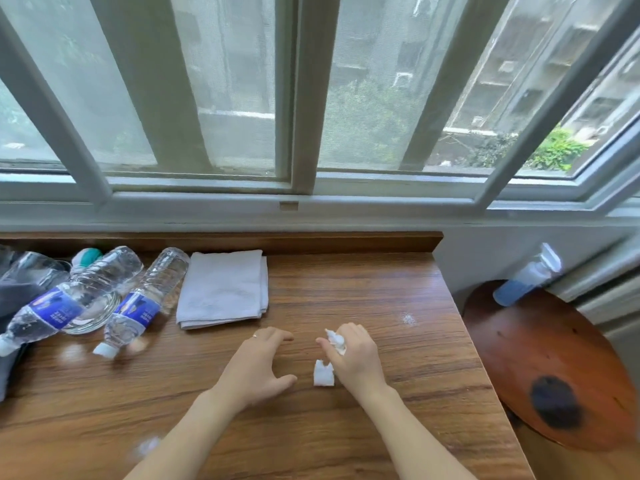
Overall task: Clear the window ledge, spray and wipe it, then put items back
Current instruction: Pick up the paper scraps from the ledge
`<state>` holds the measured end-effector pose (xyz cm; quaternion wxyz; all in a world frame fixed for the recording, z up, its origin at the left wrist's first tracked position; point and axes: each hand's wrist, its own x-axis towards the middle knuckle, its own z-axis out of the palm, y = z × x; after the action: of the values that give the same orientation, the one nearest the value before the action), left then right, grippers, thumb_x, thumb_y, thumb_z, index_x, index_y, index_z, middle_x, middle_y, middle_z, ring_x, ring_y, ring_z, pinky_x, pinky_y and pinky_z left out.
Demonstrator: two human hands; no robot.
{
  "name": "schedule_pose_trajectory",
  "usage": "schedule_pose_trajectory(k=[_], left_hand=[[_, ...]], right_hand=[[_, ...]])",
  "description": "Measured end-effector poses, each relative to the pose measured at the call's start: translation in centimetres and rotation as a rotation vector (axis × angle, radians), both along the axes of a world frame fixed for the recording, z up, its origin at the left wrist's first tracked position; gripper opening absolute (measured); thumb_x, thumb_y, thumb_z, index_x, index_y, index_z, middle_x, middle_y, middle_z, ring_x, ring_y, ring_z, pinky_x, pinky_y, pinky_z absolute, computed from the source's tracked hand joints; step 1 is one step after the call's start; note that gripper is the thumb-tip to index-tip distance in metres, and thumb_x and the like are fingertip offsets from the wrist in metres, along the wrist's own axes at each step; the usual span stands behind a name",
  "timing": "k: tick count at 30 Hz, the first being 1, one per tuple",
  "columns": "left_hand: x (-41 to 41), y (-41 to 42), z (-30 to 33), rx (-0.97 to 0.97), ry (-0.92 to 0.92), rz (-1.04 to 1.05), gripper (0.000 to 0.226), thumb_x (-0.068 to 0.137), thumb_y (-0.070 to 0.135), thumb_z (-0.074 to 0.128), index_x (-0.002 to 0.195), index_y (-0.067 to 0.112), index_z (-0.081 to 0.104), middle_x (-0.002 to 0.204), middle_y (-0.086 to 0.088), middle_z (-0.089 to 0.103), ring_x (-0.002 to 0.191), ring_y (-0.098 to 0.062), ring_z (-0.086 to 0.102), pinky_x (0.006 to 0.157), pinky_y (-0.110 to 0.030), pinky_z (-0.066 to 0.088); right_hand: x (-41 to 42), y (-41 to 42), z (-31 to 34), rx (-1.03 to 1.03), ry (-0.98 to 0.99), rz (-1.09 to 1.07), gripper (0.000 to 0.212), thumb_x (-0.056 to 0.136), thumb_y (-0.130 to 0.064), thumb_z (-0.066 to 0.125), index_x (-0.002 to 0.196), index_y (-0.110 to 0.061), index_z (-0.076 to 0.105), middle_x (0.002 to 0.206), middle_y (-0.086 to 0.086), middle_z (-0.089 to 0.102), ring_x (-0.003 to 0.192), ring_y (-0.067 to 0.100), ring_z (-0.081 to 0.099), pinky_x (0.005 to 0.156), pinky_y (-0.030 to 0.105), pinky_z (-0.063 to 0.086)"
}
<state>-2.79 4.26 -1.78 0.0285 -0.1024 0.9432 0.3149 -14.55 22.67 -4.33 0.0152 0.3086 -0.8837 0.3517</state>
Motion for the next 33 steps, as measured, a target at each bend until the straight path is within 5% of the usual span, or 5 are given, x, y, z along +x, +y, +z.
schedule_pose_trajectory(k=[4, 13, 24, 27, 33], left_hand=[[-1.5, 1.5, 0.3, -0.055, 0.003, -0.121, 0.068, 0.077, 0.047, 0.070, 0.139, 0.029, 0.045, 0.141, 0.011, 0.047, 0.132, -0.007, 0.040, 0.108, -0.023, 0.034], [-1.1, 0.9, 0.4, -0.067, -0.008, -0.158, 0.068, 0.075, 0.047, 0.072, 0.136, 0.029, 0.047, 0.137, 0.011, 0.048, 0.130, -0.008, 0.040, 0.107, -0.024, 0.034], [-1.5, 0.4, 0.3, -0.028, 0.008, -0.165, 0.068, 0.072, 0.046, 0.072, 0.134, 0.030, 0.048, 0.135, 0.012, 0.048, 0.130, -0.010, 0.040, 0.107, -0.029, 0.035], [-2.9, 1.6, 0.9, -0.022, 0.023, -0.215, 0.069, 0.074, 0.048, 0.072, 0.135, 0.031, 0.047, 0.137, 0.012, 0.047, 0.131, -0.009, 0.038, 0.107, -0.029, 0.035], [-6.7, 5.4, 2.6, 0.002, 0.087, -0.353, 0.070, 0.073, 0.049, 0.073, 0.136, 0.031, 0.047, 0.137, 0.012, 0.048, 0.131, -0.009, 0.038, 0.106, -0.031, 0.036]], right_hand=[[0.3, 2.5, 0.6, 0.129, 0.027, -0.059, 0.035, 0.089, -0.050, 0.056, 0.075, -0.018, 0.052, 0.074, -0.011, 0.042, 0.071, 0.011, 0.039, 0.066, 0.017, 0.024], [3.5, 1.1, -0.1, 0.506, -0.297, 0.050, 0.056, 0.095, -0.048, 0.058, 0.143, -0.023, 0.044, 0.136, -0.002, 0.053, 0.129, 0.020, 0.039, 0.105, 0.035, 0.039], [3.0, 2.1, 0.0, 0.251, -0.295, -0.106, 0.019, 0.098, -0.034, 0.057, 0.088, -0.018, 0.054, 0.095, 0.000, 0.051, 0.096, 0.022, 0.048, 0.082, 0.030, 0.035], [2.4, 3.5, 1.7, 0.112, -0.334, -0.234, 0.037, 0.096, -0.032, 0.061, 0.070, -0.027, 0.035, 0.078, -0.009, 0.043, 0.080, 0.017, 0.044, 0.070, 0.030, 0.029], [2.1, 8.1, 4.4, -0.038, -0.432, -0.446, 0.035, 0.093, -0.033, 0.065, 0.072, -0.030, 0.039, 0.064, -0.008, 0.048, 0.059, 0.010, 0.042, 0.057, 0.029, 0.035]])
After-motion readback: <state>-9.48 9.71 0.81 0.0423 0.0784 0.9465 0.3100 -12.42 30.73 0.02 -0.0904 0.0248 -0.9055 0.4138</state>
